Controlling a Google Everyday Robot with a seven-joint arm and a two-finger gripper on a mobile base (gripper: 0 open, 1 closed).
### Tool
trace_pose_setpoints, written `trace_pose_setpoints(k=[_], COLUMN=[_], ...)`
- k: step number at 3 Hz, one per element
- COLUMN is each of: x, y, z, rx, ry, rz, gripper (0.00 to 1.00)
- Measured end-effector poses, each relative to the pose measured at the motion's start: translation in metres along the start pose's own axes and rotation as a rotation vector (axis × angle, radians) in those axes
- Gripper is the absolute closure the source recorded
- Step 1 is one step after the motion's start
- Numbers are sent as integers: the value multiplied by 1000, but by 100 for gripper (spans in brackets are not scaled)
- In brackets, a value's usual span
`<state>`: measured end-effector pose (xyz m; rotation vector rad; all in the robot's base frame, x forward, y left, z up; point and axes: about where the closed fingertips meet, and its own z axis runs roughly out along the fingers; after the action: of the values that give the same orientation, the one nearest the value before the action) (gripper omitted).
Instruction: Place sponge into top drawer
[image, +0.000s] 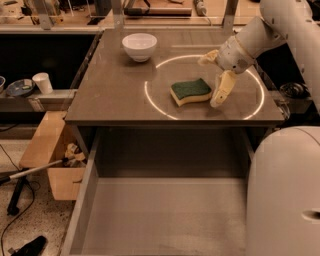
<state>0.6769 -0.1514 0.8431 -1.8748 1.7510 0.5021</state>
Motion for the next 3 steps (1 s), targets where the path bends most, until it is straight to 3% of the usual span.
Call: trace_pose_setpoints(k=[3], x=[14], y=[1], z=[13], rx=[-25], ry=[0], rz=[38], gripper=[0])
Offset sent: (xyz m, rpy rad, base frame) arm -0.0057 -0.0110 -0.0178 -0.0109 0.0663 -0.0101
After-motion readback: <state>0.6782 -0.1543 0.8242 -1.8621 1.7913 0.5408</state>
